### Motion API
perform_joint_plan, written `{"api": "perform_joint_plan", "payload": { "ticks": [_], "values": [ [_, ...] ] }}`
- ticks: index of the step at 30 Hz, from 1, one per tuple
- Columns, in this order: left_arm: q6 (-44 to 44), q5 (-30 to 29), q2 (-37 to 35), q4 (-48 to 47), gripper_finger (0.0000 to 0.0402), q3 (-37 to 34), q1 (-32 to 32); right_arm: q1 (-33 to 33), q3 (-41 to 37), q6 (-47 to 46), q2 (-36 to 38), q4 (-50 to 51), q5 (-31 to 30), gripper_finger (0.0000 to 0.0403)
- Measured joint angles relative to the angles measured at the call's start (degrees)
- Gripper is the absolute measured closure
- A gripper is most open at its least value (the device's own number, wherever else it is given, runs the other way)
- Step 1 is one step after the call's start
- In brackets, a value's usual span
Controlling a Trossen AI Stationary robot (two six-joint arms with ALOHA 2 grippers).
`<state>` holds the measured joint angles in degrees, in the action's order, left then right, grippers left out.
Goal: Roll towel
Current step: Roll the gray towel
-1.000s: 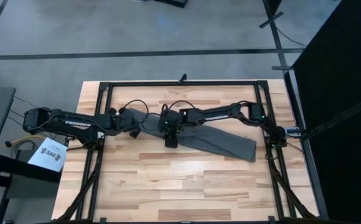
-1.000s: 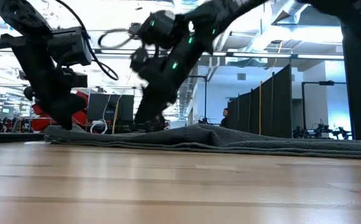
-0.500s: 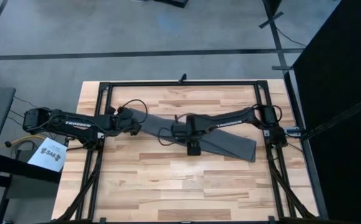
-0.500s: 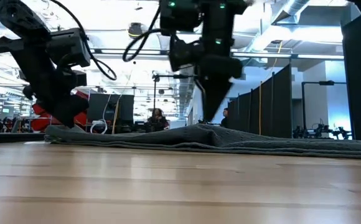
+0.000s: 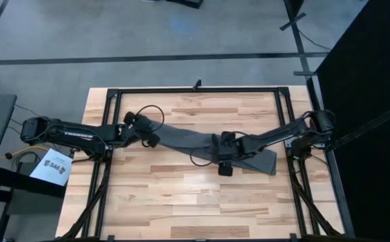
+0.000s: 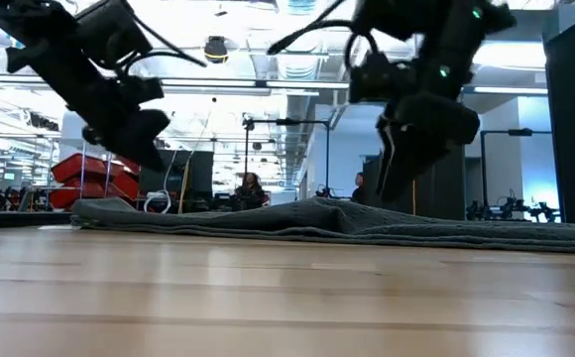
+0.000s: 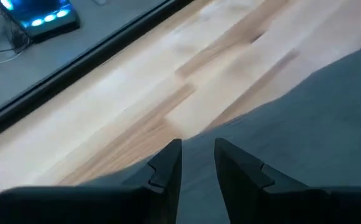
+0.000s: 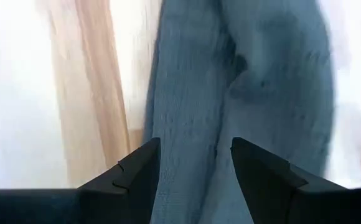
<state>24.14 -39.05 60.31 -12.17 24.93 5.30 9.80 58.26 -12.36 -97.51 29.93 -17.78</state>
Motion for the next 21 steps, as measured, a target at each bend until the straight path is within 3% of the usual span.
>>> {"api": "perform_joint_plan", "payload": {
  "ticks": [4,9,21],
  "values": [
    [0.0,0.1,5.4,6.2,0.032,-1.6,0.0,0.0,-2.7,-0.6,-1.7,-0.5,-0.9,0.0216],
    [0.1,0.2,12.8,10.6,0.032,-1.9,1.0,-0.2,-2.8,-1.3,-2.3,-0.5,-7.9,0.0216],
    [6.7,-0.8,22.5,9.3,0.032,-1.8,5.7,-1.1,-6.2,-1.3,-2.2,-5.2,-6.4,0.0245]
  ]
}}
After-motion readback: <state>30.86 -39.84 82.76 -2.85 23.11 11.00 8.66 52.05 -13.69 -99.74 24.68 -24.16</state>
